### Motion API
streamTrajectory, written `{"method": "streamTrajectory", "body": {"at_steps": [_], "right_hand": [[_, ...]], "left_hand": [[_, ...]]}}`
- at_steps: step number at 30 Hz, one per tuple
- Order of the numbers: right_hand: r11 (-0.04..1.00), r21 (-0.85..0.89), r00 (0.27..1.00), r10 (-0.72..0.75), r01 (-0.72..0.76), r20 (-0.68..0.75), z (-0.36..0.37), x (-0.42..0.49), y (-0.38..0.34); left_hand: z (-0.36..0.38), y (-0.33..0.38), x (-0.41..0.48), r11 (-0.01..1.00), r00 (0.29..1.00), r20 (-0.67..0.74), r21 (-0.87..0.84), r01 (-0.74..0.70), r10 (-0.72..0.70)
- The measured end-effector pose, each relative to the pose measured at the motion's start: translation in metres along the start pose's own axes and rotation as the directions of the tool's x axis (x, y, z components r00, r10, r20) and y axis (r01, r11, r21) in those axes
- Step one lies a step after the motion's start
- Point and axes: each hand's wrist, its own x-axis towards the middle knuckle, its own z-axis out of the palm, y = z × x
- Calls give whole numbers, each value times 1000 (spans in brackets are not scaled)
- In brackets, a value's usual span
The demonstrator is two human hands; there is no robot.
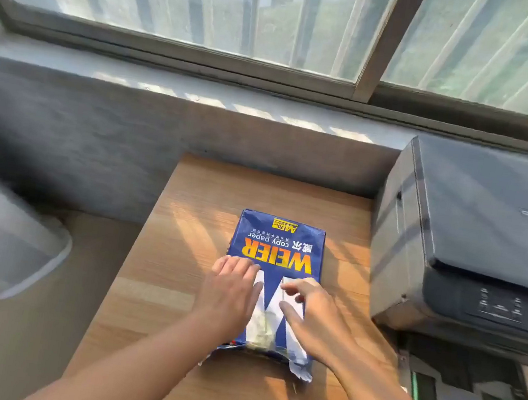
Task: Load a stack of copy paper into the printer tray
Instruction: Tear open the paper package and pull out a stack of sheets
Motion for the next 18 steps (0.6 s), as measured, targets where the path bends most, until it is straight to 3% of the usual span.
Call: {"method": "streamTrajectory", "body": {"at_steps": [2,4,11,18], "right_hand": [[987,-158,998,44,-35,55,31,12,7],[977,-204,989,88,-62,121,58,17,16],[990,-138,999,-28,32,31,101,29,39],[997,-73,999,25,-28,-42,105,28,63]], "left_hand": [[19,-7,3,1000,998,58,6,-6,5],[43,-18,1,1000,996,89,-13,-23,24],[91,-30,-26,999,989,141,-25,-31,34],[105,-27,-38,998,976,210,9,-58,54]]}}
